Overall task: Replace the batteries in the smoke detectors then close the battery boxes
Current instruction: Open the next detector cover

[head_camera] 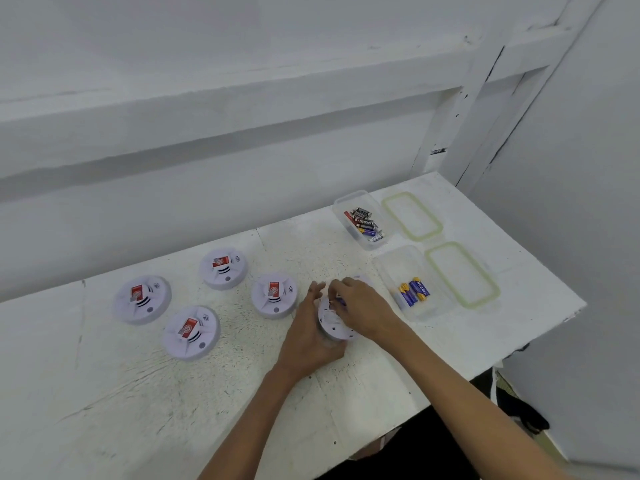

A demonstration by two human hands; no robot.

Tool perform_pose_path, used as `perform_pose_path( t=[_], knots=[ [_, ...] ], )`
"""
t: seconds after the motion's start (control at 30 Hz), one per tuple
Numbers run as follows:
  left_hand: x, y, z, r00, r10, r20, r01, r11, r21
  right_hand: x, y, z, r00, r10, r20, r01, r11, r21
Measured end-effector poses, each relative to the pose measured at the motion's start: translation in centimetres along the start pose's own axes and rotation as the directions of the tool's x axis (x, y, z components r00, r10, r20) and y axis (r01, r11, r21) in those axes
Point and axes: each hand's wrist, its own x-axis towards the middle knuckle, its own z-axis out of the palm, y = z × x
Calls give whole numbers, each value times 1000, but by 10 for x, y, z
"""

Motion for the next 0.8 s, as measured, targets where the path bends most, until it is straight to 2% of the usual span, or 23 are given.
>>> perform_pose_path(
  t=[0.1, 0.2, 0.27, 0.37, 0.53, 0.67, 0.8],
  knots=[
    [-1, -6, 1, 999, 18, -27, -17, 1000, 23, -1, 6, -2, 998, 57, 0, -57, 996, -66],
    [-3, -15, 5, 1000, -5, -8, 4, 999, -33, -6, 10, -1, 995, 98, 0, -98, 993, -65],
    [-2, -14, 7, 1000, 28, -5, -28, 1000, -6, -11, 10, 1, 994, 106, -8, -106, 992, -63],
    [-1, -10, 11, 997, 74, 0, -74, 997, 11, -13, 8, 2, 990, 134, -46, -136, 990, -40],
    [-5, -17, 14, 999, 36, -34, -35, 999, 25, -13, 6, 1, 990, 138, -30, -138, 990, -23],
    [-4, -17, 12, 995, 87, -51, -84, 995, 44, -13, 12, -1, 991, 136, -21, -135, 991, 15],
    [-3, -18, 11, 990, 134, -47, -128, 985, 112, -20, 17, 4, 985, 152, -81, -144, 985, 94]
  ],
)
